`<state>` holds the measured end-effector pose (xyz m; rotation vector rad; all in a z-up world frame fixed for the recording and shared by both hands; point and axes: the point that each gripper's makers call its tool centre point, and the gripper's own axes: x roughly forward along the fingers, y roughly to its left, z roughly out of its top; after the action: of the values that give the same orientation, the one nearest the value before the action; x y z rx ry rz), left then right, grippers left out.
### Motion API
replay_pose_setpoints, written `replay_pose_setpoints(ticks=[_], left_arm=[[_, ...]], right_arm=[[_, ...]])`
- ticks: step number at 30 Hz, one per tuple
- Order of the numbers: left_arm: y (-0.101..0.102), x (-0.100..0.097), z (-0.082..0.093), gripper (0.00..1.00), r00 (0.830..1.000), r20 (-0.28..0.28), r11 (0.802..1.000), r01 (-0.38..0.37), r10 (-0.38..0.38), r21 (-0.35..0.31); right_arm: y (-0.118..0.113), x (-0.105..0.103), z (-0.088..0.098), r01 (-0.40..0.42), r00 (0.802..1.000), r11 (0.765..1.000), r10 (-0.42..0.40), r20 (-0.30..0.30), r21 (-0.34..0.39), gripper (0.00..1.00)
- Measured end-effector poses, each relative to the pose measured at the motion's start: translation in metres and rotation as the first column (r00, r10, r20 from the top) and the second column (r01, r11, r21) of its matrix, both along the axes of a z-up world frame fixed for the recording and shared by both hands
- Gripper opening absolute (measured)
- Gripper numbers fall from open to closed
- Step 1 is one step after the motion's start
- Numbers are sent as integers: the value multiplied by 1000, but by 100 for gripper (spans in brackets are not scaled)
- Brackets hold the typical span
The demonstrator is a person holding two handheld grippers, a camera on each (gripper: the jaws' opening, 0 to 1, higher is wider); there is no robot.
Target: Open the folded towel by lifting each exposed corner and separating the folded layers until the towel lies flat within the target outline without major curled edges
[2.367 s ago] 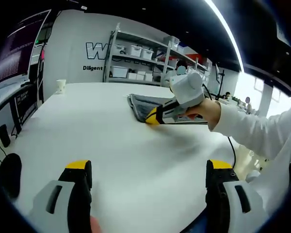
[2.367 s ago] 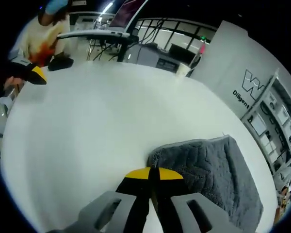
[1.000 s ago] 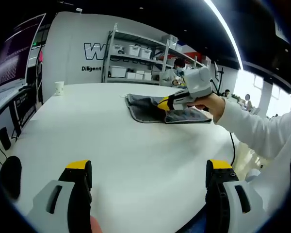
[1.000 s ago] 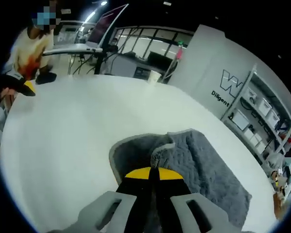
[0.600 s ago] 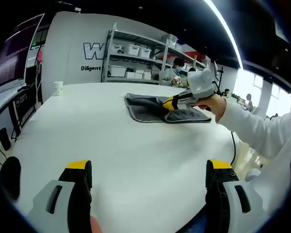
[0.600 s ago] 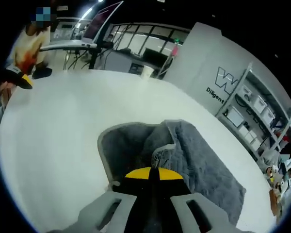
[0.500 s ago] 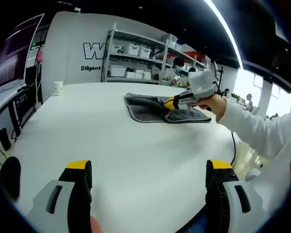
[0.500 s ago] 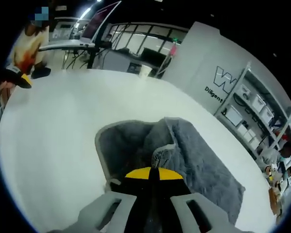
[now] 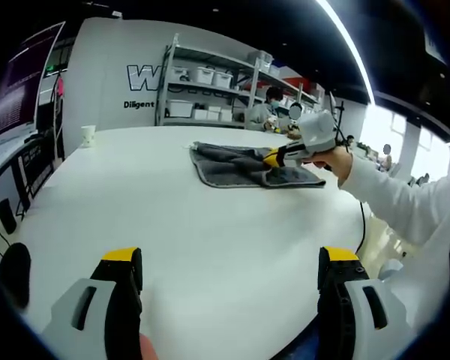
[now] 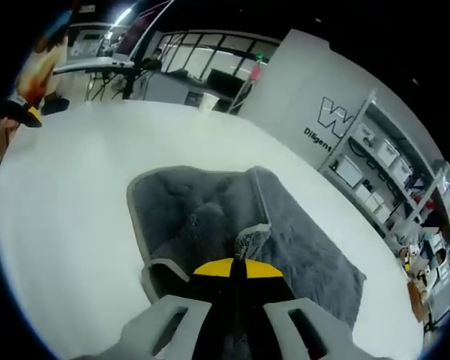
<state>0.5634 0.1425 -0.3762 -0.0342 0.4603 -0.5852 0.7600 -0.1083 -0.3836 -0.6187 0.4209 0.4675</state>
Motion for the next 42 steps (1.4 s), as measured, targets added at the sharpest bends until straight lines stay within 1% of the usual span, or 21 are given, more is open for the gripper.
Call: replay_pose_setpoints(ticks=[16, 30, 42], left_arm=[[-3, -3, 1, 96, 1000, 3, 1000, 3, -3, 7], [-6, -3, 0, 96, 1000, 2, 1000, 8, -8, 11], [-7, -3, 0, 96, 1000, 1, 1000, 11, -11, 13]], right_arm=[[-38, -3, 0, 72, 997, 997, -72, 14, 6, 0], [-70, -4, -1, 132, 991, 991, -132, 21, 13, 0], [-88, -6, -3, 171, 985, 985, -172, 19, 26, 0]])
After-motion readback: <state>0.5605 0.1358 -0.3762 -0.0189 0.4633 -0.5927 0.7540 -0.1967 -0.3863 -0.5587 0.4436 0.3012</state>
